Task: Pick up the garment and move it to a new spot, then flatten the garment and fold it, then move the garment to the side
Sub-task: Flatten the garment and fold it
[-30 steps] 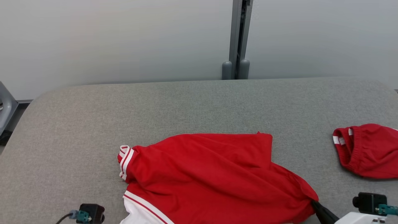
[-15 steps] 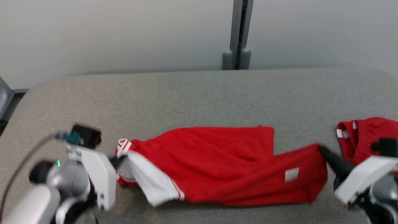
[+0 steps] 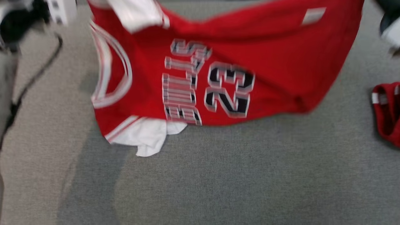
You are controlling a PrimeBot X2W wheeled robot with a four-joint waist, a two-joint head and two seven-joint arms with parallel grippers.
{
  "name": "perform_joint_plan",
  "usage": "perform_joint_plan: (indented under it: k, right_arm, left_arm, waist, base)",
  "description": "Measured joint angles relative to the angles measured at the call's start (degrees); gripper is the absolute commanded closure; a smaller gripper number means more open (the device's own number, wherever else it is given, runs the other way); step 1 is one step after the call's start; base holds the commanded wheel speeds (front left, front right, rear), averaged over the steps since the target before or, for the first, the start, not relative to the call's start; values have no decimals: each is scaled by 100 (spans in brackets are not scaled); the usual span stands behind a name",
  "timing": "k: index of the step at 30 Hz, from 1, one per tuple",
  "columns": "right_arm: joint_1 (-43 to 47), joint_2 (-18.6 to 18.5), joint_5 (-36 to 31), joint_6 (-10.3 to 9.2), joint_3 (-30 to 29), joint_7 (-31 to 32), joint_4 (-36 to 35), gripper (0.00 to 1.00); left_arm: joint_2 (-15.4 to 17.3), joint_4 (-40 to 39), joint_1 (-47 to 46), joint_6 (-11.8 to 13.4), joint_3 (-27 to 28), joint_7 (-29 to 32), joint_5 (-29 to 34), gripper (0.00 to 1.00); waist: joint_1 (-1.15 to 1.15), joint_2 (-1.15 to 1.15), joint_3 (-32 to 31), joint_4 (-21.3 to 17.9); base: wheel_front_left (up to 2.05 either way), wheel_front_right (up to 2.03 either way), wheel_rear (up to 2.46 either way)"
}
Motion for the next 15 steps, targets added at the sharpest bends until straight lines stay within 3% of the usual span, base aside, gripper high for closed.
perform_joint_plan:
  k: [4,8,15]
  right_arm:
    - [-1385,-121,-149,0,293,-244,322,100]
    - [-2684,-127,-187,1,460,-832,786,100]
    - [-3974,-149,-286,1,792,-1773,1669,100]
  left_arm:
    - [-233,762,-1318,-110,-77,-276,158,100]
    - [-253,1500,-2408,-156,-146,-662,415,100]
    - [-397,2666,-3622,-181,-248,-1606,697,100]
  waist:
    - [0,0,514,-13]
    - [1,0,920,-58]
    - [1,0,1114,-195]
  base:
    - [0,0,0]
    - [0,0,0]
    - [0,0,0]
